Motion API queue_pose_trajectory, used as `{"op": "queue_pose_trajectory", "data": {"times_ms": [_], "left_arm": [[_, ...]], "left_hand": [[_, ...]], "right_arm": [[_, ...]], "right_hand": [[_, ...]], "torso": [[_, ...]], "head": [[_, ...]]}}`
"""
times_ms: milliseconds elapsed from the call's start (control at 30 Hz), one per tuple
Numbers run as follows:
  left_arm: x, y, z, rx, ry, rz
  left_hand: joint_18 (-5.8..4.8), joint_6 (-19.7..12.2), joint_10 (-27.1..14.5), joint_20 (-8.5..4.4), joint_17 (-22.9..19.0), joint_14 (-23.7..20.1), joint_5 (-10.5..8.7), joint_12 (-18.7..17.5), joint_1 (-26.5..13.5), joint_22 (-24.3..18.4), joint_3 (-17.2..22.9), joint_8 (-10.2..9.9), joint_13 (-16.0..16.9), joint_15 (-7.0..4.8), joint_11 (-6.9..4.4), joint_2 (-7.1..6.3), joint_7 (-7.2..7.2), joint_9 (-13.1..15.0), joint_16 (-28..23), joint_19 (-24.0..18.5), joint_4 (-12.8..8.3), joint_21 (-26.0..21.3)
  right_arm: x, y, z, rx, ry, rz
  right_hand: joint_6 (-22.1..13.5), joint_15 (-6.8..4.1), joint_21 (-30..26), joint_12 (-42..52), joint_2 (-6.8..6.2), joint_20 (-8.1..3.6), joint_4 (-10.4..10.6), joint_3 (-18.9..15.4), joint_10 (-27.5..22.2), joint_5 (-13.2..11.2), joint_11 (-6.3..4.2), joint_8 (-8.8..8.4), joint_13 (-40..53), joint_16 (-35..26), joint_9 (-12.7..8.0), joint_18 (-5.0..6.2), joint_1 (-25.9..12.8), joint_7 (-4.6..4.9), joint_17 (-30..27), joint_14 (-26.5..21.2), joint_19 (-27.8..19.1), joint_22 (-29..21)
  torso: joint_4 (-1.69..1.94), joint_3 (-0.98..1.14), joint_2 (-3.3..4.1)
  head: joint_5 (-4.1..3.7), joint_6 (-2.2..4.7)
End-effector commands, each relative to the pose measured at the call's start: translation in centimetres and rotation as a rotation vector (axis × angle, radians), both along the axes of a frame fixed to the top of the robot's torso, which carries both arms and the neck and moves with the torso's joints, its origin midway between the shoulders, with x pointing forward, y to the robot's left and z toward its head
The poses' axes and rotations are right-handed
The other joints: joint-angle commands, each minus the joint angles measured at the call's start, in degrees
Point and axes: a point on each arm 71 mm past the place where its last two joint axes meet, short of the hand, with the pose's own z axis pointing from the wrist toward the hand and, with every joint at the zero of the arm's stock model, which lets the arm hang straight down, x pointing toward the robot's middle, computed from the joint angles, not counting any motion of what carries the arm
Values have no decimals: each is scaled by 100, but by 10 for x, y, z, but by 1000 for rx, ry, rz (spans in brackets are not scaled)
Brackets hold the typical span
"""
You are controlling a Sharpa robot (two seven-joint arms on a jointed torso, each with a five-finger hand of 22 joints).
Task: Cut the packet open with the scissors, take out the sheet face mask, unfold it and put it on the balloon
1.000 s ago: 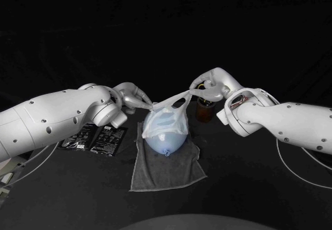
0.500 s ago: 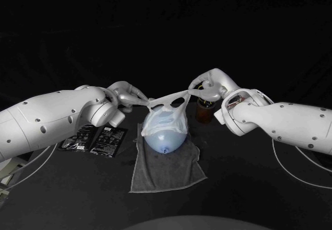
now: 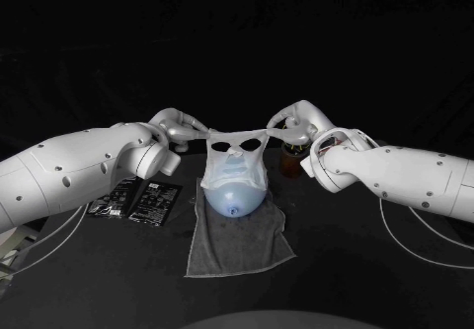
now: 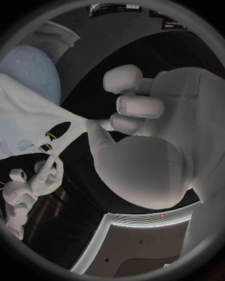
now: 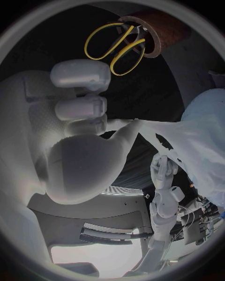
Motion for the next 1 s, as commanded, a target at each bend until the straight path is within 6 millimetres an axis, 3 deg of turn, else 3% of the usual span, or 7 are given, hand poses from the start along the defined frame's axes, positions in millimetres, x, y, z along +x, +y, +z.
{"op": "queue_pose_trajectory", "data": {"times_ms": [33,667,1000], "left_arm": [[4,1,6,-34,-65,31],[12,1,1,44,-37,18],[11,-2,-4,106,30,-18]], "left_hand": [[-94,-34,39,1,864,425,28,-25,-59,8,41,31,-17,12,3,19,23,582,20,57,-15,22],[-95,-43,33,0,854,423,27,-32,-65,12,56,34,-25,12,3,22,24,593,17,61,-31,25],[-94,-48,26,-1,848,421,27,-40,-70,11,63,36,-37,12,4,22,25,599,15,60,-40,25]], "right_arm": [[3,2,-1,1,3,2],[18,8,-6,-6,3,-32],[26,12,-11,-36,55,-25]], "right_hand": [[34,-39,-28,31,21,-42,2,26,598,28,-43,29,1510,26,5,-48,-58,0,1509,601,322,1292],[25,-40,-50,31,27,-41,-1,40,598,28,-42,36,1510,26,10,-43,-66,1,1509,601,313,1285],[5,-38,-133,31,29,-40,-8,58,598,28,-40,41,1510,26,14,-24,-75,5,1509,601,277,1259]], "torso": [[-12,5,-1],[0,0,-1],[2,-2,-2]], "head": [[-6,12],[-25,67],[-32,63]]}}
